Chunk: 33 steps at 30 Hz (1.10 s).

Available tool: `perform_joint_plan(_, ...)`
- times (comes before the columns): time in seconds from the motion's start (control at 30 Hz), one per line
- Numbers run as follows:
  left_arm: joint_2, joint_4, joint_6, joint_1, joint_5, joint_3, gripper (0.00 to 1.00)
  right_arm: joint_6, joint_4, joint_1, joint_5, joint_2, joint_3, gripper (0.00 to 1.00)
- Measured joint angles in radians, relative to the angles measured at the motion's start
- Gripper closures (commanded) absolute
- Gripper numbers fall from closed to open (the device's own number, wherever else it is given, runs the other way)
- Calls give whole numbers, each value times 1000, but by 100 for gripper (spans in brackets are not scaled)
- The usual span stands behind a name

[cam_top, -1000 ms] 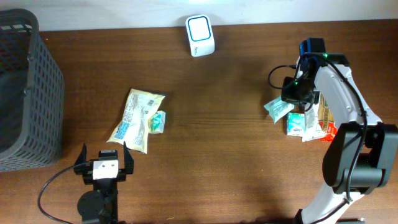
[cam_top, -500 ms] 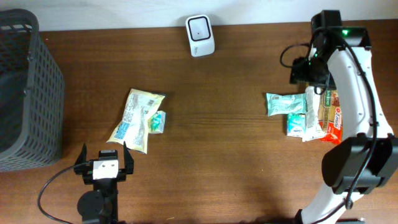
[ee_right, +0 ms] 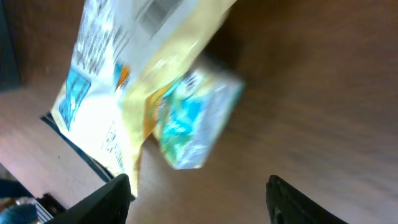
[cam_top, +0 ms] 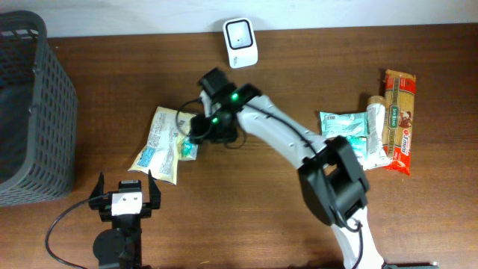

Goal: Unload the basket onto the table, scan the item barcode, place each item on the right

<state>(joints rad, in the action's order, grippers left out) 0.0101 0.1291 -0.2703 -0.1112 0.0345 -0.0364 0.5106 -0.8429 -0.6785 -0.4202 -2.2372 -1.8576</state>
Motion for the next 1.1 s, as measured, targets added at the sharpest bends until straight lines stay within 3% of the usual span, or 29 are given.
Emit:
perform_joint_plan(0.1,0,0,0,0,0,0,1,84,52,-86,65,-18,2,40)
perform_joint_plan(0.3,0,0,0,0,0,0,1,126,94,-110,135,-48,2,46)
perform_joint_plan(0.4,0,0,0,0,0,0,1,133,96,-116,166,-75,2,59)
perform_joint_plan(0.5,0,0,0,0,0,0,1,138,96,-117,169,-108,3,88)
perform_joint_plan(0.53,0,0,0,0,0,0,1,139,96,-117,169,-108,3,91)
perform_joint_plan(0.67,0,0,0,0,0,0,1,60,-48,-97,113,-107,-17,91)
perform_joint_plan(0.8,0,0,0,0,0,0,1,-283,-389,44,33,-101,-64,89)
perform_joint_plan(0.83,0,0,0,0,0,0,1,-426,-447,95,33,-101,-73,71)
perform_joint_plan(0.93,0,0,0,0,0,0,1,-762,-486,203,34,-101,-77,42)
perform_joint_plan(1.0,0,0,0,0,0,0,1,-894,-493,229,38,-101,-78,36)
perform_joint_plan(1.1,0,0,0,0,0,0,1,-955,-537,256,66,-101,-102,41)
